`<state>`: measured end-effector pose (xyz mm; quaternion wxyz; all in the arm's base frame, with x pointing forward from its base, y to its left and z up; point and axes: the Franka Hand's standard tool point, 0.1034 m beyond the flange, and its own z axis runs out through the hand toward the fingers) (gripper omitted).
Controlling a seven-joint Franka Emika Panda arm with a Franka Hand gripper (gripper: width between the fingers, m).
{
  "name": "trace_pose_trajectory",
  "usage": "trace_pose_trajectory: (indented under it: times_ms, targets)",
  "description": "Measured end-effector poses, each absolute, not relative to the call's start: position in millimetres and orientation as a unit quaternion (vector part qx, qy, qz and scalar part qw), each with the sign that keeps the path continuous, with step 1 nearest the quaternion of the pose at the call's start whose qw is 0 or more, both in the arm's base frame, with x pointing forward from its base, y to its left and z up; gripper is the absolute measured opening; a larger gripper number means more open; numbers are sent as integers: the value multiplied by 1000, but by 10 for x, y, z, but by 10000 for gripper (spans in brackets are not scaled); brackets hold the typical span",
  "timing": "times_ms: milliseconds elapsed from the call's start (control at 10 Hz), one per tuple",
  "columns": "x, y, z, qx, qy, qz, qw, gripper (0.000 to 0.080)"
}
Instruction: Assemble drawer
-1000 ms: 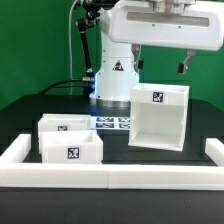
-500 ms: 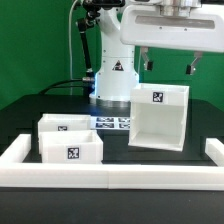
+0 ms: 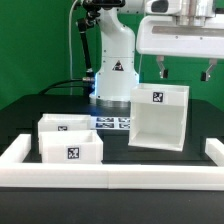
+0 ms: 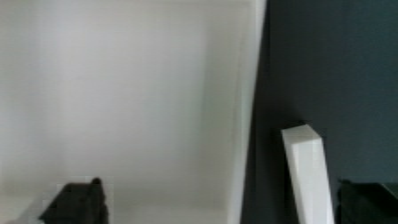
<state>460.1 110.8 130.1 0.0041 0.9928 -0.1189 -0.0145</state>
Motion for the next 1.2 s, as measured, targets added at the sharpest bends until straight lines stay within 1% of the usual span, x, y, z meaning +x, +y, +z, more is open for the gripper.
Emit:
trace_pose_trajectory:
  times_ms: [100, 400, 700, 900, 1100, 1200]
  targets:
    - [4563, 1127, 1239, 993, -117, -17, 4, 649]
    - [4531, 1145, 1166, 993, -114, -23, 4, 649]
    - [4532, 1163, 1050, 993, -113, -20, -1, 649]
    - [4523, 1180, 999, 994, -112, -21, -2, 649]
    - [4523, 1178, 997, 994, -111, -21, -3, 649]
    - [4522, 1179, 996, 994, -111, -22, -3, 548]
